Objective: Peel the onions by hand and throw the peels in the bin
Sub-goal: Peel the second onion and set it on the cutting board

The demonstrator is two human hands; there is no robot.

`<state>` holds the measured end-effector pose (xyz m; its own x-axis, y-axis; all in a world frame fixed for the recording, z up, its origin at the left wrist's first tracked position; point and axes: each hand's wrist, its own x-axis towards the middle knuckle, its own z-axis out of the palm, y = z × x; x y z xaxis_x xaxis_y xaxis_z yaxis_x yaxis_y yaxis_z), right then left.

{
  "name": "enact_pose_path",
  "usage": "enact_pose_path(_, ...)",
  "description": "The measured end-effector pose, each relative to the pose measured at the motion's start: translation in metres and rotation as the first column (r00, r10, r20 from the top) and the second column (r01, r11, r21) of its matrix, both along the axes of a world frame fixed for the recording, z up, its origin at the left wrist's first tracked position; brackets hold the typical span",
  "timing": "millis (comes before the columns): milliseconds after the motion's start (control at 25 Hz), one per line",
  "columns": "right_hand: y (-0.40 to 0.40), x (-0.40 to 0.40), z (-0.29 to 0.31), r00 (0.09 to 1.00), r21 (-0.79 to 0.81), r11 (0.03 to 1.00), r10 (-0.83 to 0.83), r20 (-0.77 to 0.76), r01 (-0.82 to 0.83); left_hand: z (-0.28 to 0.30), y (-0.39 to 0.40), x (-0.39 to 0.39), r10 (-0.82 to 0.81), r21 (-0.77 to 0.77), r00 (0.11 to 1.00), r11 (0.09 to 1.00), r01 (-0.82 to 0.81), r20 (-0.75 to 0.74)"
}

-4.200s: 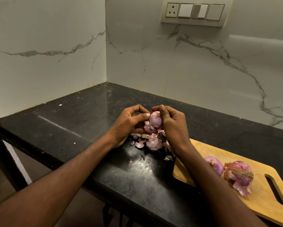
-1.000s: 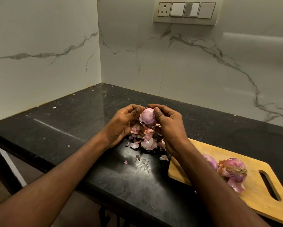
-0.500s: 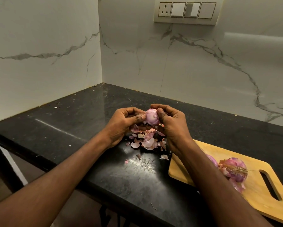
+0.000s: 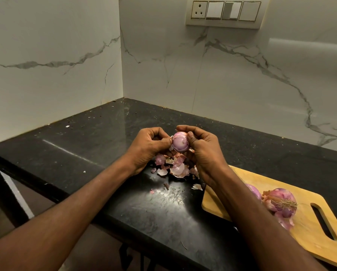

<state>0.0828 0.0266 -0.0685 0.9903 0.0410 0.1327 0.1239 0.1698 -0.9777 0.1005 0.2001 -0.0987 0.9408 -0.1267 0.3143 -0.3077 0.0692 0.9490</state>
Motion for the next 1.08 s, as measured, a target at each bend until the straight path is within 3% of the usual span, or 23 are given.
enact_pose_path(120,0.001,-0.001,0.000,1.000,0.021,1.000,-0.003,-0.014,0.003,-0.001,0.001,0.001,0.016,0.022,1.000,1.000,-0.016,0.010)
enact_pose_path(400,0.002,-0.003,0.008,0.995,0.258,0.965,-0.010,-0.101,0.036,0.007,-0.002,-0.001,-0.099,-0.202,0.990,0.976,0.077,-0.101)
enact_pose_path(920,0.004,-0.003,0.006,0.991,0.240,0.962,-0.117,-0.072,0.131,0.006,-0.002,-0.002,-0.117,-0.045,0.991,0.992,0.115,-0.058)
enact_pose_path(1080,0.006,-0.004,0.004,0.991,0.256,0.957,-0.136,-0.017,0.136,0.009,-0.003,-0.004,-0.213,-0.057,0.974,0.976,0.209,-0.082)
